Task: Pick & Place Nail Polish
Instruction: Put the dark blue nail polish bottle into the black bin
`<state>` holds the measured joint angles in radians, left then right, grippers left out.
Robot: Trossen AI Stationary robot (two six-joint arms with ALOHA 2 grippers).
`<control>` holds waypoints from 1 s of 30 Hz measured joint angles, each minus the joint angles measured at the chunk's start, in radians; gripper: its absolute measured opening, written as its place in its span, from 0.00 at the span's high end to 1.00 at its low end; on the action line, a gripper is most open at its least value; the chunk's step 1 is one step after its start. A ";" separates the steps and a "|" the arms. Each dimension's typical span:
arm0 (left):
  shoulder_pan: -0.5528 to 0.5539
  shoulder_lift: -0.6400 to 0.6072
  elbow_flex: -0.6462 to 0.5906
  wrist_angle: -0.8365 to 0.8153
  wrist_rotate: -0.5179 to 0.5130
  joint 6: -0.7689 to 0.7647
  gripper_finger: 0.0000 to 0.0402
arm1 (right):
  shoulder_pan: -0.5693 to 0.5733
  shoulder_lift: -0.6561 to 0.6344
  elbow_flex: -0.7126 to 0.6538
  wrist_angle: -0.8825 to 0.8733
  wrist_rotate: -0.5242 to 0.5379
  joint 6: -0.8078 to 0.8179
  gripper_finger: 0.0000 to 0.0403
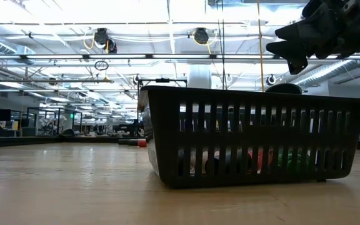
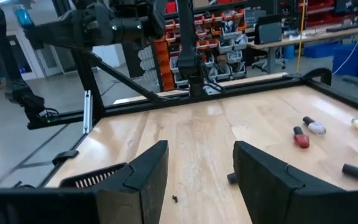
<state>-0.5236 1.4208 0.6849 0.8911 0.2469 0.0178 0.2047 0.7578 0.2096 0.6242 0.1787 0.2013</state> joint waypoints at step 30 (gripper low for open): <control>-0.176 0.000 0.021 -0.412 -1.035 0.050 0.91 | 0.000 0.000 0.000 -0.001 0.003 0.022 0.58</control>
<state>-0.6991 1.4208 0.7055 0.4791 -0.7886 0.0676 0.2047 0.7578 0.2096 0.6231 0.1814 0.2237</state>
